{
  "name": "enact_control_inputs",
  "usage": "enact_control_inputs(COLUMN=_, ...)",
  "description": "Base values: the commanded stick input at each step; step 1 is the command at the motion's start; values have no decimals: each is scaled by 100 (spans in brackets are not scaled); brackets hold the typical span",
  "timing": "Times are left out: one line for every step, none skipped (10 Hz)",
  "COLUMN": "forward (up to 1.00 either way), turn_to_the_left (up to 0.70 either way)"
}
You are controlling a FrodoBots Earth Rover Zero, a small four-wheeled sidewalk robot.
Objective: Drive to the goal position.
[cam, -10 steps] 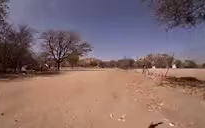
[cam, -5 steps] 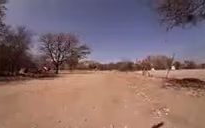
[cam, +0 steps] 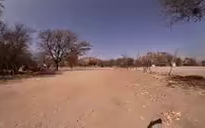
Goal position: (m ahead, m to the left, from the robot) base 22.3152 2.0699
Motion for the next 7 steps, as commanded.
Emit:
enact_control_inputs(forward=50, turn_to_the_left=0)
enact_control_inputs(forward=50, turn_to_the_left=0)
enact_control_inputs(forward=50, turn_to_the_left=0)
enact_control_inputs(forward=50, turn_to_the_left=0)
enact_control_inputs(forward=50, turn_to_the_left=0)
enact_control_inputs(forward=50, turn_to_the_left=0)
enact_control_inputs(forward=50, turn_to_the_left=0)
